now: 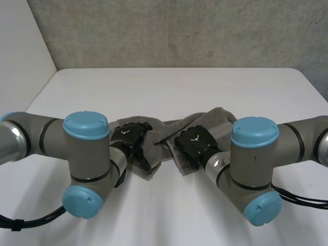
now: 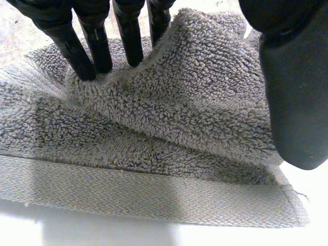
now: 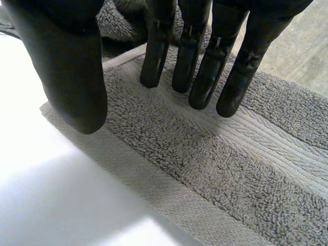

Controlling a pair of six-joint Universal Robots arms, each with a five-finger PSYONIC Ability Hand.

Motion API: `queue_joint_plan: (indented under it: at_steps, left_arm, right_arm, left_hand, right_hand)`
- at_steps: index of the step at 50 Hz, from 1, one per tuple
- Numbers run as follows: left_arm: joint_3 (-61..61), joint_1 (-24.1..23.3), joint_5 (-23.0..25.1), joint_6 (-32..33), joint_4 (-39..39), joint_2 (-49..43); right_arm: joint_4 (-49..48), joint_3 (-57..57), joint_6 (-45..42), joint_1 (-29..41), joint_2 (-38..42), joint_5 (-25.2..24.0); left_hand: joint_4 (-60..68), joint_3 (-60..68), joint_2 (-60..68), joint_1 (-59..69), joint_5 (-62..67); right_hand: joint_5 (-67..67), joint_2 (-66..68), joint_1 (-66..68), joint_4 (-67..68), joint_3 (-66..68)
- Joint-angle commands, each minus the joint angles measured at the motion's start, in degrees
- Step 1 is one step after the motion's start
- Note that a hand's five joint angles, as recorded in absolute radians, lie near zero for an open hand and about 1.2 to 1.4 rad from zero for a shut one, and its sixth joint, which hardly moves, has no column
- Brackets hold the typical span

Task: Fold the towel.

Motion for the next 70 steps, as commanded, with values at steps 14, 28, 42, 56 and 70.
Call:
queue_joint_plan:
  at_steps: [14,28,42,56,70]
  left_arm:
    - [3.2,0.1,-0.3,0.3,2.9,-2.3]
    - [4.0,1.4,-0.6,0.5,3.0,0.9]
    - [3.1,6.2,-0.1,13.4,2.8,6.1]
    - [0.2,6.5,0.1,16.2,2.8,4.8]
    - [0.2,6.9,0.1,16.1,2.9,4.5]
  right_arm:
    - [-1.5,-1.2,-0.5,-0.1,1.5,0.6]
    - [-0.8,-2.6,-0.5,-0.7,1.4,0.8]
    - [0.2,0.6,2.4,-1.1,-3.9,0.7]
    - [-0.4,-1.0,11.2,0.1,0.8,-0.1]
    - [-0.5,-1.0,11.2,0.2,1.8,-0.4]
  left_hand:
    - [18.1,19.3,19.0,18.4,10.5]
    - [49.8,50.9,50.7,50.1,42.2]
    - [46.4,47.6,47.3,46.7,38.8]
    - [43.1,44.2,44.0,43.4,35.5]
    - [42.7,43.9,43.6,43.0,35.1]
  right_hand:
    - [13.6,13.8,13.8,13.6,13.5]
    - [38.2,38.3,38.3,38.2,38.1]
    - [-22.8,-22.7,-22.6,-22.8,-22.9]
    - [-24.2,-24.0,-24.0,-24.2,-24.2]
    - [-20.0,-19.9,-19.8,-20.0,-20.1]
